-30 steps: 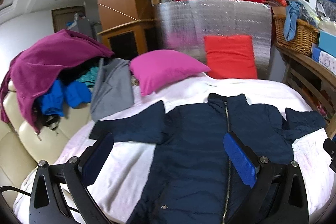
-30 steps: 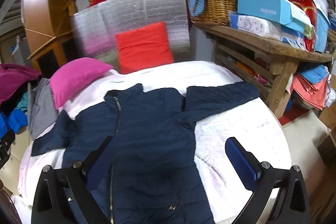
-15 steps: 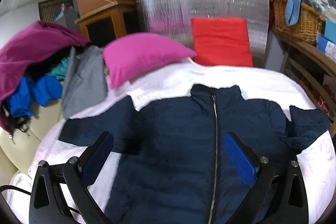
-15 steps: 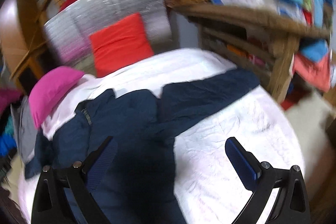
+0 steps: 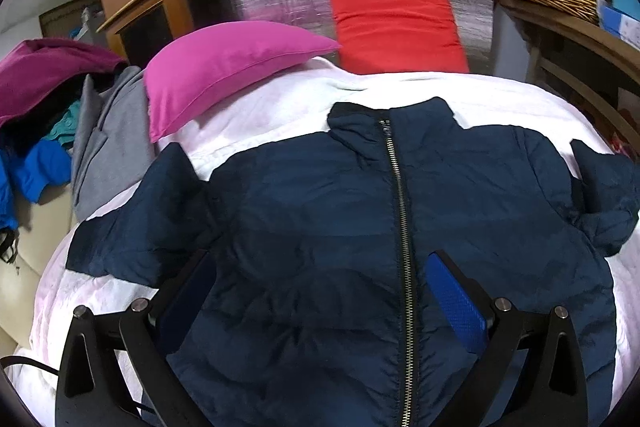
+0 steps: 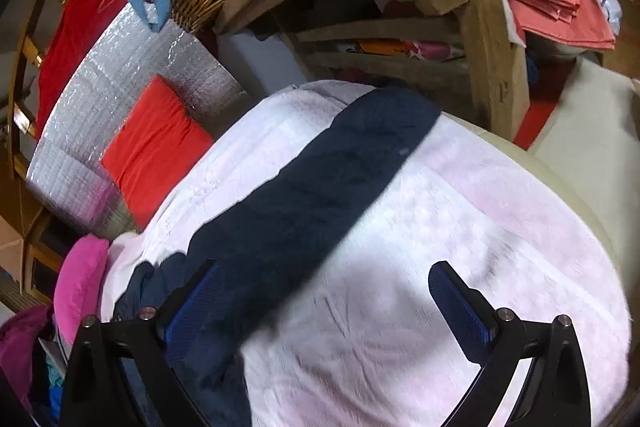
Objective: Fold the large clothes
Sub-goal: 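Close the right gripper on the sleeve cuff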
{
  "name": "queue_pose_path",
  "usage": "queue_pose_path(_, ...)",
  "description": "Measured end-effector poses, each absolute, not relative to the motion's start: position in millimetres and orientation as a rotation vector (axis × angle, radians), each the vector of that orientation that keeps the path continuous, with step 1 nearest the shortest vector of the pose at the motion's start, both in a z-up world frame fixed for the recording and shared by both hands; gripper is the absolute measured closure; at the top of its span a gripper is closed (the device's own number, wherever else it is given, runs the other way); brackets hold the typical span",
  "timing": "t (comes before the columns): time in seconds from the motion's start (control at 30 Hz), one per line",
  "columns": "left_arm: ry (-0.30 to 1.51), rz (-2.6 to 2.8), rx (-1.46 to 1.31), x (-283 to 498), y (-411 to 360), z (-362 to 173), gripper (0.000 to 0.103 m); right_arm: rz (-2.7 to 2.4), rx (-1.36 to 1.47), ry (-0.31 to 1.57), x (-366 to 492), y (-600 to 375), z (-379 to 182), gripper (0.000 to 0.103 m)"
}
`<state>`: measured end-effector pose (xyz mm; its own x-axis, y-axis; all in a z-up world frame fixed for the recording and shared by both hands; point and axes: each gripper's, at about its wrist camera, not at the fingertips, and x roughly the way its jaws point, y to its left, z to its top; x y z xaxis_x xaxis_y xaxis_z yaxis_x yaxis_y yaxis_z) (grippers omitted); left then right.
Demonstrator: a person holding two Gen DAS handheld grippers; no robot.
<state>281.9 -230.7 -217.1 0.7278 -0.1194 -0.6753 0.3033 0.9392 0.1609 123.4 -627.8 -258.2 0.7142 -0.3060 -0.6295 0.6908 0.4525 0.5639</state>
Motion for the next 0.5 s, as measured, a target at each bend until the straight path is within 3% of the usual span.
queue_pose_path(0.43,0.703,-0.291,0.268,284,-233,-215,0.0,-0.748,1.144,0.443,170,-714,-306,0.002)
queue_pose_path(0.5,0.71,-0.293,0.272,285,-234,-218,0.0,-0.729,1.126,0.443,181,-717,-304,0.007)
